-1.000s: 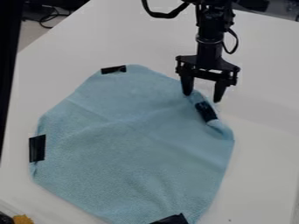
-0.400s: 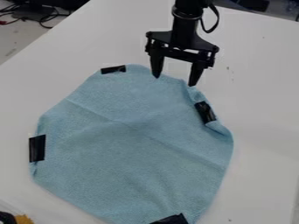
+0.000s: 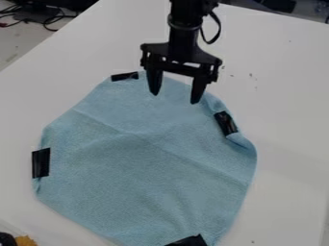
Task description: Unfold the cloth in the top right
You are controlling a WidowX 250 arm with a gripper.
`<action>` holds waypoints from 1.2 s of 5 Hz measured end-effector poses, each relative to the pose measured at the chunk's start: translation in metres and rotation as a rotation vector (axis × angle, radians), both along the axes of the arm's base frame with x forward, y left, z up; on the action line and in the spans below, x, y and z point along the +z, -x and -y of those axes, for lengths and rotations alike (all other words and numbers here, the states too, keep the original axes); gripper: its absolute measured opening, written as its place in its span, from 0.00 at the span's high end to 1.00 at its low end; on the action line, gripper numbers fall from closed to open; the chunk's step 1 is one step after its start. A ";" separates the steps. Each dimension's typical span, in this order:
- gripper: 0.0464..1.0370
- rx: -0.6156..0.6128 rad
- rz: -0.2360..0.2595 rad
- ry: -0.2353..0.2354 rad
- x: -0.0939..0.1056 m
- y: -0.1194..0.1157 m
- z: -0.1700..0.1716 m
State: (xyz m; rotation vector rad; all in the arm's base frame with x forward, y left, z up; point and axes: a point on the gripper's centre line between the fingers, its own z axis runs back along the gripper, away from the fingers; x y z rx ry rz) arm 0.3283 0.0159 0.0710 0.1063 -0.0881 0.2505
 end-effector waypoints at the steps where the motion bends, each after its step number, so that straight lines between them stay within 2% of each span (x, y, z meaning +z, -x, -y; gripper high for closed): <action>1: 0.04 -0.038 -0.019 -0.016 0.000 0.002 -0.002; 6: 0.04 -0.041 -0.020 -0.016 0.000 0.002 -0.002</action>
